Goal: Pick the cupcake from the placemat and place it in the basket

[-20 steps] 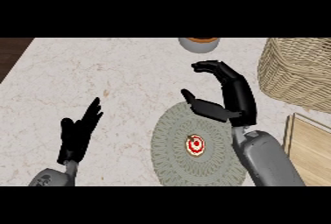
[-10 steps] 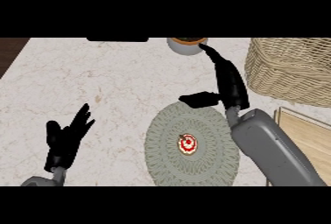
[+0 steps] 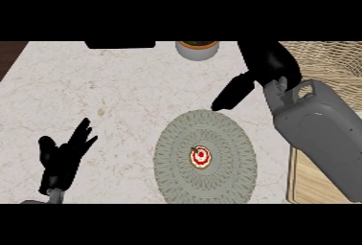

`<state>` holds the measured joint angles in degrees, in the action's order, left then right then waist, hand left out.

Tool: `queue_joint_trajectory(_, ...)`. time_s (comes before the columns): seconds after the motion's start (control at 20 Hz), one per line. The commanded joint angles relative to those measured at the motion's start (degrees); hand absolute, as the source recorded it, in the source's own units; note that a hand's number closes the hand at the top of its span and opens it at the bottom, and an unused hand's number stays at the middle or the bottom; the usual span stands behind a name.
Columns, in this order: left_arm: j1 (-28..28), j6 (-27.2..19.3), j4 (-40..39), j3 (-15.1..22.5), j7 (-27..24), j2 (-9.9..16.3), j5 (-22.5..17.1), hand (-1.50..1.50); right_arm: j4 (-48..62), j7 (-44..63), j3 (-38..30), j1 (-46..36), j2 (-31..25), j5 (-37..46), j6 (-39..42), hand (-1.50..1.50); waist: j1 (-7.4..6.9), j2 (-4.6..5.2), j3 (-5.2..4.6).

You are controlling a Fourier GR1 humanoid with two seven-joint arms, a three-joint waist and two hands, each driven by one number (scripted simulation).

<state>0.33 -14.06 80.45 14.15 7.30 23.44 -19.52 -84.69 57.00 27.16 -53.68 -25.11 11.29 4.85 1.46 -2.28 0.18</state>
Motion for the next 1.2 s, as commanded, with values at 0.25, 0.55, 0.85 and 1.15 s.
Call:
queue_joint_trajectory(0.25,5.69,0.31,-3.22,0.52,3.41,1.02,-0.49,0.0,-3.5,18.42,-2.39,-7.44,-5.0,-19.3,18.78,-1.5,0.69,0.88,-0.45)
queue_joint_trajectory(0.55,5.86,0.09,-1.4,0.46,3.68,1.01,-0.3,0.0,-7.93,21.75,0.02,-7.66,-9.68,-27.4,18.54,-1.5,0.95,1.04,-0.33)
queue_joint_trajectory(0.85,6.97,0.77,-1.63,1.07,2.66,-0.08,-0.2,0.0,-10.65,23.05,2.05,-7.3,-10.51,-29.34,11.42,-1.5,0.12,1.5,-0.34)
queue_joint_trajectory(1.15,6.93,2.33,-1.65,0.4,2.82,1.27,-0.12,0.0,-13.97,20.9,5.12,-3.28,-10.92,-27.38,7.24,-1.5,-0.36,1.79,-0.3)
